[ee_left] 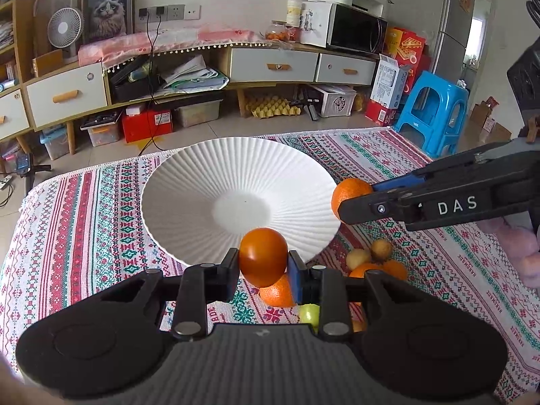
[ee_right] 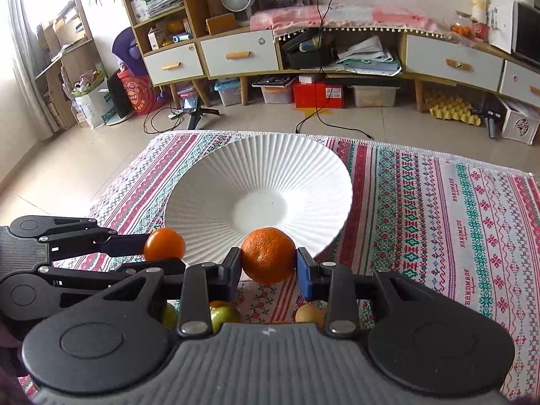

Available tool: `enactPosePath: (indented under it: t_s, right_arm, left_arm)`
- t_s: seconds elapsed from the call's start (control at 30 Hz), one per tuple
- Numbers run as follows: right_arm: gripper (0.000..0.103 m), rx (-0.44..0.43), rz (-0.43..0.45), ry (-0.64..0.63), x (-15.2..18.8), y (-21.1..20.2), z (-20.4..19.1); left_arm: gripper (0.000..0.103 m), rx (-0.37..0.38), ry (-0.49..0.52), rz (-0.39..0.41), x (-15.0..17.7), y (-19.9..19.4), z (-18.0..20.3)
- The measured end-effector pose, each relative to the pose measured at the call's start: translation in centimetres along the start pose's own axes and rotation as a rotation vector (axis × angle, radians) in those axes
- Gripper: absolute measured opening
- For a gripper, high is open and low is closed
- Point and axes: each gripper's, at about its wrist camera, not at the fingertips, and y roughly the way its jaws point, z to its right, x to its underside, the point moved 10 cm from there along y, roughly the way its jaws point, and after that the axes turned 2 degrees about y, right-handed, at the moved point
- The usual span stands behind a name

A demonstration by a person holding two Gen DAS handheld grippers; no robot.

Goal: Organize fruits
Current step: 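Carry both held oranges up and over the white ribbed plate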

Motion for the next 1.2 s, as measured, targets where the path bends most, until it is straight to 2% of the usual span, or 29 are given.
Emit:
enactPosePath:
  t_s: [0.43, 0.7, 1.0, 1.2]
  right_arm:
    - [0.031, -0.071, 0.008, 0.1, -2.4, 2.2, 0.5]
    - [0.031, -0.104, -0.035, 0.165, -3.0, 5.4, 0.4]
    - [0.031, -0.075, -0.068, 0.229, -3.3, 7.5, 1.3]
    - [0.031, -0.047, -0.094, 0.237, -3.6, 8.6, 1.2]
  left_arm:
    - [0.031, -0.013, -0.029, 0.001, -1.1, 2.4, -2.1]
    - [0.031, -0.005, -0.009, 0.008, -1.9, 5.0, -2.0]
    - [0.032, -0.051, -0.01, -0.02, -2.5, 7.7, -3.0]
    - [0.032, -0.044, -0.015, -0.007, -3.0, 8.3, -3.1]
